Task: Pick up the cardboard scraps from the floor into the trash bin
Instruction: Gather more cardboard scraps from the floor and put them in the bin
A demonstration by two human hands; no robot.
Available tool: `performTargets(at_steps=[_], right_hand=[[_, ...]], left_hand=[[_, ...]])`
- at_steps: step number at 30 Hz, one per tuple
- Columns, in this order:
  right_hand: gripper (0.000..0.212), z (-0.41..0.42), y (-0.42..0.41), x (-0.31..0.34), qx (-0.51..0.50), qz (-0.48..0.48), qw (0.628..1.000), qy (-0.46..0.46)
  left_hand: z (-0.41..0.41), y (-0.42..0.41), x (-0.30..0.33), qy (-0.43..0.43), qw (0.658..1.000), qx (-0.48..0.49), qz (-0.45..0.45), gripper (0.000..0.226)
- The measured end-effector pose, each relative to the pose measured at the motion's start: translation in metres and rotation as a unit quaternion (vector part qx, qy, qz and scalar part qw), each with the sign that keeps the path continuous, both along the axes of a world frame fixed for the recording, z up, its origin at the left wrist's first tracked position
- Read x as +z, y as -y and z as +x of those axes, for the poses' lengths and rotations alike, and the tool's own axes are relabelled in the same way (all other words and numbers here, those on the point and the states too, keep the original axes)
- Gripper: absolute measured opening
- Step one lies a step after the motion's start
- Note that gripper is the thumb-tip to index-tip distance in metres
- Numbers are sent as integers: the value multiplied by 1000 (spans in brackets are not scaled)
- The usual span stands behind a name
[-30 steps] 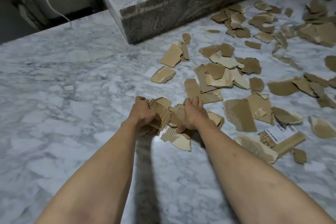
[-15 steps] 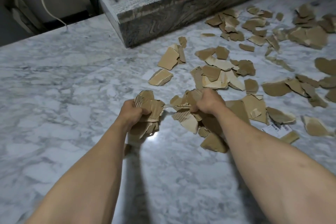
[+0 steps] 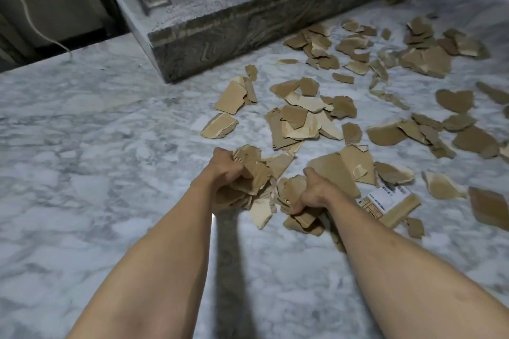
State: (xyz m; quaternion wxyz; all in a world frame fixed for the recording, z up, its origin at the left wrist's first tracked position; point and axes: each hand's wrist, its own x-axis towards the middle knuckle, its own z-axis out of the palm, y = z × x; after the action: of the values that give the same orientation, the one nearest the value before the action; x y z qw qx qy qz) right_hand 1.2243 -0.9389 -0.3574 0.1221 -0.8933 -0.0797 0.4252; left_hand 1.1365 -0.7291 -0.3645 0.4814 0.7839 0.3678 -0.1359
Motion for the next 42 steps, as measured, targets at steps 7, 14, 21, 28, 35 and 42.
performTargets(at_steps=[7,14,21,28,35,42], right_hand=[[94,-18,2,-13,89,-36,984,149],[90,10,20,-5,-176,180,968,6],[38,-7,-10,9,-346,353,851,-175],[76,-27,-27,-20,-382,375,838,-106],[48,-27,-21,-18,-348,363,863,-48],[73,2,3,-7,-273,341,894,-97]], left_hand=[[30,31,-12,-19,972,-167,161,48],[-5,13,-14,3,989,76,-129,20],[-30,36,5,73,955,154,-244,34],[-28,61,19,100,894,228,-373,40],[-25,69,10,84,907,186,-368,37],[-16,71,4,108,901,239,-344,34]])
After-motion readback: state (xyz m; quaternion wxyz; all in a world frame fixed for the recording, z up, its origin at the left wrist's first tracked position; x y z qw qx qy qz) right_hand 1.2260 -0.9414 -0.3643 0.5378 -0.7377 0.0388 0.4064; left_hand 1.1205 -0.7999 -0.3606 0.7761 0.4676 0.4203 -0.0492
